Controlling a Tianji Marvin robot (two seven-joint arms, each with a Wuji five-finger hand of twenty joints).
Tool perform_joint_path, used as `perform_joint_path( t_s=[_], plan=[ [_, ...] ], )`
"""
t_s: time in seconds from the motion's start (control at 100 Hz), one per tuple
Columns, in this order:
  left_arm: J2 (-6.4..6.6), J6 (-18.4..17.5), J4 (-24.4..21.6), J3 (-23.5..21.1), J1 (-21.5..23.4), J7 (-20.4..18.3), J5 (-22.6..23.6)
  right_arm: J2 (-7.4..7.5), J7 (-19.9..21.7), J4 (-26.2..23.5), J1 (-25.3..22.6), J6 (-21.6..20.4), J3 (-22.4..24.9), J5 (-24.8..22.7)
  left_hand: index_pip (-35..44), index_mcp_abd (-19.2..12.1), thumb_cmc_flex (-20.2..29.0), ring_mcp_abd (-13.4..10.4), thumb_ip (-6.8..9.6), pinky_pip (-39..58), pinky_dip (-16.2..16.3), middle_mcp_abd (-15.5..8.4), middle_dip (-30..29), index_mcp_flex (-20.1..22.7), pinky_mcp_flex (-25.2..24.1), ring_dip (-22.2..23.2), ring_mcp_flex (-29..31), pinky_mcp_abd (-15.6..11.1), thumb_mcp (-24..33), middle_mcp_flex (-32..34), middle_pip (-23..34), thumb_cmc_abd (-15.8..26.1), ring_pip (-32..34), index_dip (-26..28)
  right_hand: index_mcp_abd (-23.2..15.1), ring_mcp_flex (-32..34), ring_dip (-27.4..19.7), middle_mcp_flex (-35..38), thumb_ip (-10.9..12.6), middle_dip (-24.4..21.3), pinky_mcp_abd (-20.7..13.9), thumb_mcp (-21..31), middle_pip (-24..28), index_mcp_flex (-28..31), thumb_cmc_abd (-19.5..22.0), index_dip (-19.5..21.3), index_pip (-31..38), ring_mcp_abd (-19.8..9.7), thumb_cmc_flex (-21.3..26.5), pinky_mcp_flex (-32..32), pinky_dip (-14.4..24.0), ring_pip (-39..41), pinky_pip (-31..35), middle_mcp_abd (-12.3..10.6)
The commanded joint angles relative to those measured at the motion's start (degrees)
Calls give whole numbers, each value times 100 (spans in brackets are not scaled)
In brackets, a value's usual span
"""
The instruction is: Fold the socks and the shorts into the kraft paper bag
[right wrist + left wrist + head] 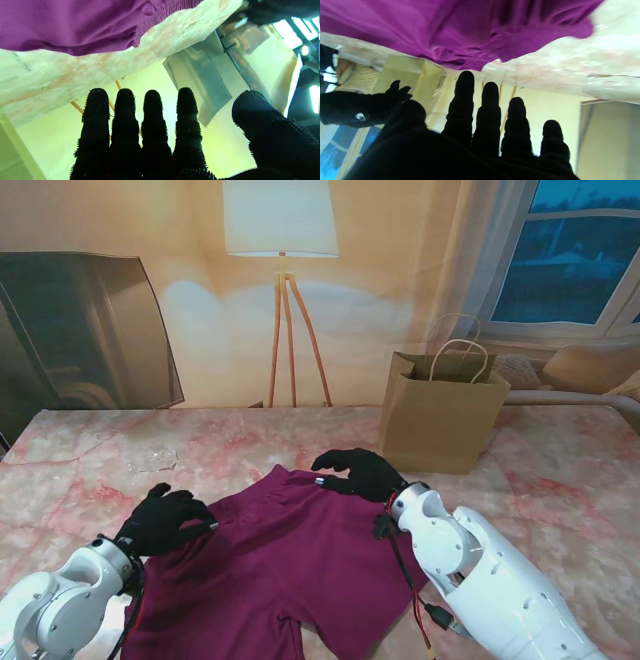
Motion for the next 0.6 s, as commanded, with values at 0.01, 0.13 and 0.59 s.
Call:
perform_joint_path(
  t_s=[0.01,0.13,0.59],
  plan=[
    [-70,-155,111,237,-368,-53,-50,144,85,-58,-357,-76,60,-50,-104,-9,254,-284,-124,-631,-353,-247,-144,-167,-132,-188,-356,-305,170,-144,-123,80,-233,-96,105,296,68,247,302,68,-129,59,135,174,83,-22,52,79,15,207,52,177,232,10],
    [-30,-158,509,835,-1000,-331,-297,258,306,-404,-891,-122,378,-187,-206,-24,430,-460,-178,-1197,-714,-323,-233,-348,1,-323,-682,-547,13,-340,-149,260,-332,-156,149,513,137,440,352,87,-60,325,195,346,162,-16,65,131,169,388,50,262,396,62],
    [9,56,2153,2473,-2692,-842,-948,421,823,-876,-1934,-90,735,-102,-229,11,688,-549,-242,-1335,-1213,-366,-293,-469,39,-367,-990,-621,-580,-535,-148,662,-358,-202,227,748,193,698,390,93,103,508,232,597,352,21,64,271,249,559,-50,341,622,205]
  ],
)
